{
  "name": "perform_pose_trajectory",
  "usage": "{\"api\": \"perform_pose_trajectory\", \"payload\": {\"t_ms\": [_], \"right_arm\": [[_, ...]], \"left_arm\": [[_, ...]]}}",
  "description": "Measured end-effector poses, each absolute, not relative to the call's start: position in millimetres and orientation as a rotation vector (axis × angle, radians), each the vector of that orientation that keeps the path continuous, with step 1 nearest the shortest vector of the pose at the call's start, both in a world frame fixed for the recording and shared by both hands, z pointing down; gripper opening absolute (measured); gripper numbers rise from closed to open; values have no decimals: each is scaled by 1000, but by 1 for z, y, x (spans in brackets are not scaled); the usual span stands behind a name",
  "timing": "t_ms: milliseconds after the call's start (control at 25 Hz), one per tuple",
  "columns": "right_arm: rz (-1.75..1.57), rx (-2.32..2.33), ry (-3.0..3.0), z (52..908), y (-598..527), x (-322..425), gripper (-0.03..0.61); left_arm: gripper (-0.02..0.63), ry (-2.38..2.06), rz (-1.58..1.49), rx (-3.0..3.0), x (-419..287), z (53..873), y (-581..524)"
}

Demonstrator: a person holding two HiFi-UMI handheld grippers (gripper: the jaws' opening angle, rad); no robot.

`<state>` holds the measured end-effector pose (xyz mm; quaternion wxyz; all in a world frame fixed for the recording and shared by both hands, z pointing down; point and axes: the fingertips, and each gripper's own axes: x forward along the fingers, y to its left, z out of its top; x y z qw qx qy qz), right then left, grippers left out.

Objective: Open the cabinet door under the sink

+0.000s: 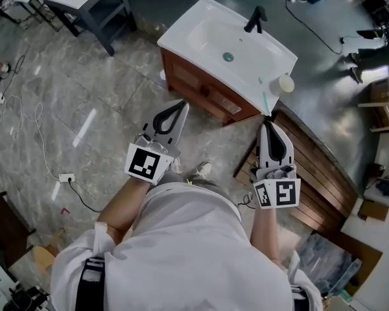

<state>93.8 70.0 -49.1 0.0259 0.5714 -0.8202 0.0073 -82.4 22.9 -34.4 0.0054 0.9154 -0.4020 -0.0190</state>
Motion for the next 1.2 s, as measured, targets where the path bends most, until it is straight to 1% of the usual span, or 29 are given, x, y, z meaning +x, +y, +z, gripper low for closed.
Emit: {"api": "perform_pose_trajectory", "payload": {"t_ms": [240,600,640,760,800,1080,1200], "right_arm": [[82,1695,-2563,-27,55,102,46],[139,1543,-2626,24,14,96,46],[137,1527,-2634,31,8,94,46],[147,1468,-2653,57,-4,86,46],[160,1446,-2651,66,-7,83,46],[221,1357,-2646,141,-37,62,46],[252,1345,-2645,179,-50,57,46]], "left_arm": [[12,-1320,-27,2837,-75,-22,12],[12,-1368,47,2803,-60,21,-14],[12,-1367,82,2820,-59,28,-18],[12,-1310,334,2916,-56,62,-23],[12,-1303,357,2908,-55,72,-24],[12,-1318,256,2793,-53,137,-55],[12,-1312,257,2760,-56,175,-66]]}}
